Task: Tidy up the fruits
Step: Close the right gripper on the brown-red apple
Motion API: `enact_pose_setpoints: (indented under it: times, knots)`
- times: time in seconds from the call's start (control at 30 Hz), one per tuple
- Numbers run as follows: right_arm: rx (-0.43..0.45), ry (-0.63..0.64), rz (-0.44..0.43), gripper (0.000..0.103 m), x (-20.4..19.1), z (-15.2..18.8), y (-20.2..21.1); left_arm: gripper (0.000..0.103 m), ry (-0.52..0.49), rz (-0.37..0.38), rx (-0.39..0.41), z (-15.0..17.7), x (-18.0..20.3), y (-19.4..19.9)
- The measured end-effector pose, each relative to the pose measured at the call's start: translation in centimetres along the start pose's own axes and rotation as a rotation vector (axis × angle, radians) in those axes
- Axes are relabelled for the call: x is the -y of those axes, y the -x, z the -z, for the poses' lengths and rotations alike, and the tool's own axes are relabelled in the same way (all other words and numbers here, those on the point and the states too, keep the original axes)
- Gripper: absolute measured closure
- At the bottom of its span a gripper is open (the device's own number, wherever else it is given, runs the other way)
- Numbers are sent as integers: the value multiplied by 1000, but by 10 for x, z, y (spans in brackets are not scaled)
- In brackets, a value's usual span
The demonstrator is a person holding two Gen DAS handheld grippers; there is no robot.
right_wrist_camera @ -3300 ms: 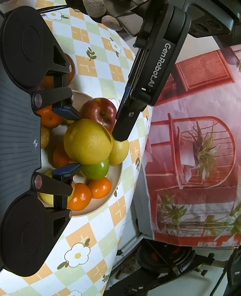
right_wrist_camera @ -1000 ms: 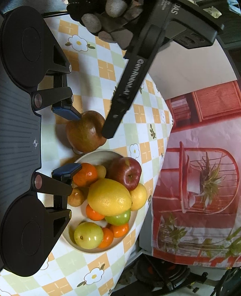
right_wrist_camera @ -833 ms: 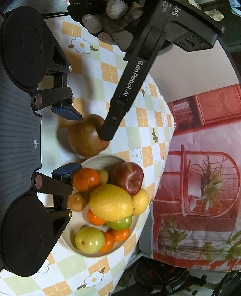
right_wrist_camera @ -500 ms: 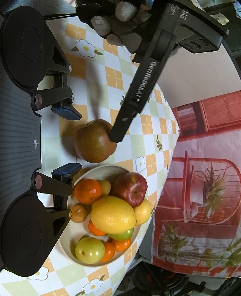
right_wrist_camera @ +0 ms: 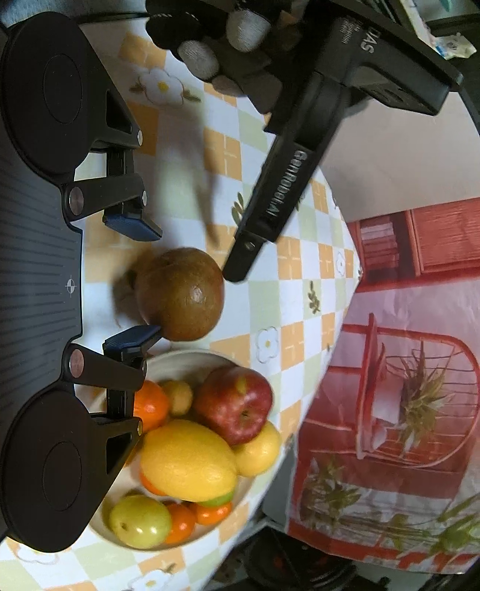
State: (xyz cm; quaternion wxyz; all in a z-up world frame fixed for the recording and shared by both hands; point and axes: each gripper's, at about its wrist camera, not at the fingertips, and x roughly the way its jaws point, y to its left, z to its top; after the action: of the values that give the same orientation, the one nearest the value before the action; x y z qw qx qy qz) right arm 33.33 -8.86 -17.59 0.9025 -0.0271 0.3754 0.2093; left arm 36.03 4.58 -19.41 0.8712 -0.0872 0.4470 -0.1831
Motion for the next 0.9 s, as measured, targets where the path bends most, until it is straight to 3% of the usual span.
enact_pose_setpoints:
  times: [0.13,0.4,0.57,0.9]
  knots:
    - [12,0,11,65,5,-8,-3,59,34,48,29,-2,-10,7]
    - [40,34,32,65,1,-18,-10,59,34,178,35,-11,-6,9]
    - [45,63,35,65,-2,-26,-14,59,-10,178,11,-12,4,1]
    - [24,49,31,60,-1,-17,-20,55,22,150,22,-19,-4,-7]
